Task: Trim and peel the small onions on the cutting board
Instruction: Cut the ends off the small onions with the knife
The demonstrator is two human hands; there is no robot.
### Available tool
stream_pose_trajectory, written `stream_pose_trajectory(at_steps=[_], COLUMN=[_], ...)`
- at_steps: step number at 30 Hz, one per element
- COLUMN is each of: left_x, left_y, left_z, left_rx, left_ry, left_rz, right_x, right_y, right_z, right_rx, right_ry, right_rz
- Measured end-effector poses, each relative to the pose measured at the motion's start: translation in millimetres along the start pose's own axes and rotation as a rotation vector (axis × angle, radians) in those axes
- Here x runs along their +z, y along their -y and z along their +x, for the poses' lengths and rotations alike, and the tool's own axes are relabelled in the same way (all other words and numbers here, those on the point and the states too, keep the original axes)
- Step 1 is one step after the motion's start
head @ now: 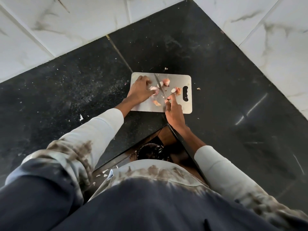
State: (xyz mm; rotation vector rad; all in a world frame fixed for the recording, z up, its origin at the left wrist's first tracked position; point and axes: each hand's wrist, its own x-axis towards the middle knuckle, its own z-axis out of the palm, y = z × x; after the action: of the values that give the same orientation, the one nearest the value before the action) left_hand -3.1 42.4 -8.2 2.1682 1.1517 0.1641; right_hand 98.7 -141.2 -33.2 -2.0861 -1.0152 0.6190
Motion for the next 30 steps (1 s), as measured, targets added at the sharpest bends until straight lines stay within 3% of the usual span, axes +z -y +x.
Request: stream_pose_trajectory(at_steps=[4,8,16,30], left_x=[5.3,12.0,8.3,12.1], left_y=[0.7,-5.0,8.2,18.9], left_z=[-3.1,-4.1,-4.4,1.8], left_rx=[0.183,0.216,0.108,0.045], left_ry=[0.1,0.031,-0.057,-0.06], left_rz=[0.107,0.134,-0.025,-0.136], right_x=[1.1,-0.4,-3.5,20.9], right_y=[-0.2,-1.8,4.0,28.4], right_z=[-0.7,0.6,7.6,4.3], right_rx=[-0.013,0.024,0.038,-0.021], right_ry=[0.004,-0.01,-0.021,0.016], right_rz=[0.049,0.084,0.064,-0.007])
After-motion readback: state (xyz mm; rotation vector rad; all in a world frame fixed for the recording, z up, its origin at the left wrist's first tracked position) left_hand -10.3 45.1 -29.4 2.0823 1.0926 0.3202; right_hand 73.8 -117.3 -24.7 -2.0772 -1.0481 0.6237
